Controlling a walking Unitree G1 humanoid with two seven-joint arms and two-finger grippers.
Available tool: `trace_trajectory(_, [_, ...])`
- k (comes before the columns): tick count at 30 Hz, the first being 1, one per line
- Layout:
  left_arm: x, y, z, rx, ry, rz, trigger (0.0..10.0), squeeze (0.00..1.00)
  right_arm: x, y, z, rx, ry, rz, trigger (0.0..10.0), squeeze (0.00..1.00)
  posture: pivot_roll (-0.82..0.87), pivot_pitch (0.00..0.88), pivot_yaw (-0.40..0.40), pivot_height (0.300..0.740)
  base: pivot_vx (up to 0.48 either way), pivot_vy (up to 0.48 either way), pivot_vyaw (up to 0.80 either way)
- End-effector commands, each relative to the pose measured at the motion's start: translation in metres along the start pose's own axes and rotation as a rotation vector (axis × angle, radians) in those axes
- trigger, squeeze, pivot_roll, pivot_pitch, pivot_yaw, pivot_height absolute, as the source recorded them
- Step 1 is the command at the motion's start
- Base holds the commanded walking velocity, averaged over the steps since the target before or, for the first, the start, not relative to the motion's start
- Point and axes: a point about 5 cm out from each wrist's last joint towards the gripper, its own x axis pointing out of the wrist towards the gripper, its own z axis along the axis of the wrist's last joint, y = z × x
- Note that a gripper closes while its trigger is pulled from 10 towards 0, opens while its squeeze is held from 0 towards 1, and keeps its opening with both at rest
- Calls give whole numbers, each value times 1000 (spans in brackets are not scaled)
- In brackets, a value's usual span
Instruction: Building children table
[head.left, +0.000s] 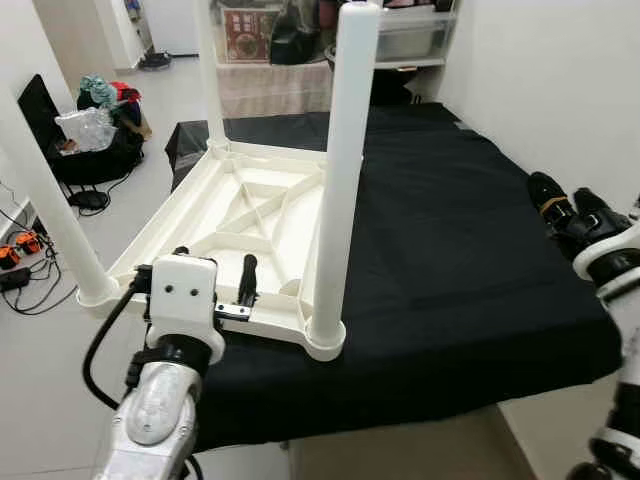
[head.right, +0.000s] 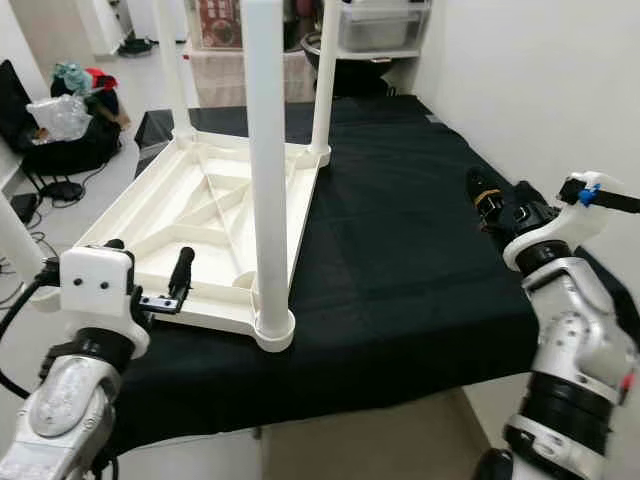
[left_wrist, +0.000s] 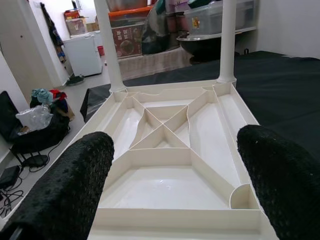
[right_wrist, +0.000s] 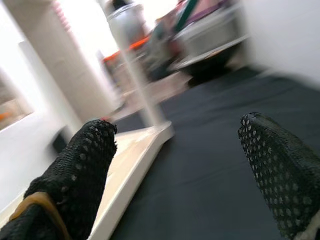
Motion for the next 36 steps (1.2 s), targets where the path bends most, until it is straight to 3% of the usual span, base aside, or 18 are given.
trace_trajectory(1, [-2, 2, 0, 9, 8, 14, 10000, 0, -2, 15, 1, 35, 14, 158, 10000, 0, 38, 63, -44, 740, 0, 0, 0])
trace_trajectory(2, [-2, 2, 0, 9, 11, 13, 10000, 0, -13, 40, 13, 123, -20, 448, 10000, 0, 40, 66, -45, 740, 0, 0, 0])
trace_trajectory(3, [-2, 2, 0, 9, 11, 13, 10000, 0, -13, 40, 13, 123, -20, 448, 10000, 0, 40, 66, -45, 740, 0, 0, 0])
trace_trajectory(5, [-2, 1, 0, 8, 10, 12, 10000, 0, -19, 52, 24, 169, -57, 591, 10000, 0, 42, 68, -46, 740, 0, 0, 0])
trace_trajectory(7, [-2, 1, 0, 8, 10, 12, 10000, 0, -19, 52, 24, 169, -57, 591, 10000, 0, 42, 68, -46, 740, 0, 0, 0])
trace_trajectory(10, [-2, 1, 1, 9, 7, 11, 10000, 0, -19, 59, 42, 168, -132, 691, 10000, 0, 41, 69, -45, 740, 0, 0, 0])
trace_trajectory(13, [-2, 2, 1, 6, 8, 14, 10000, 0, -13, 78, 65, 85, -200, 786, 10000, 0, 39, 70, -42, 740, 0, 0, 0])
trace_trajectory(15, [-2, 1, 1, 3, 9, 12, 10000, 0, -3, 91, 70, 13, -189, 787, 10000, 0, 37, 72, -40, 740, 0, 0, 0])
trace_trajectory(19, [-2, -1, 1, 5, 10, 3, 10000, 0, 4, 100, 74, -32, -180, 779, 10000, 0, 37, 74, -36, 740, 0, 0, 0])
trace_trajectory(25, [-2, -2, 1, 11, 11, -7, 10000, 0, 6, 104, 76, -45, -173, 782, 10000, 0, 37, 73, -38, 740, 0, 0, 0])
trace_trajectory(28, [-2, -1, 1, 11, 7, 1, 10000, 0, 21, 114, 84, -120, -178, 734, 10000, 0, 37, 74, -44, 740, 0, 0, 0])
trace_trajectory(30, [-2, -1, 1, 11, 7, 1, 10000, 0, 21, 114, 84, -120, -178, 734, 10000, 0, 37, 74, -44, 740, 0, 0, 0])
trace_trajectory(36, [-2, 0, 1, 9, 9, 7, 10000, 0, 34, 134, 99, -140, -210, 746, 10000, 0, 37, 75, -45, 740, 0, 0, 0])
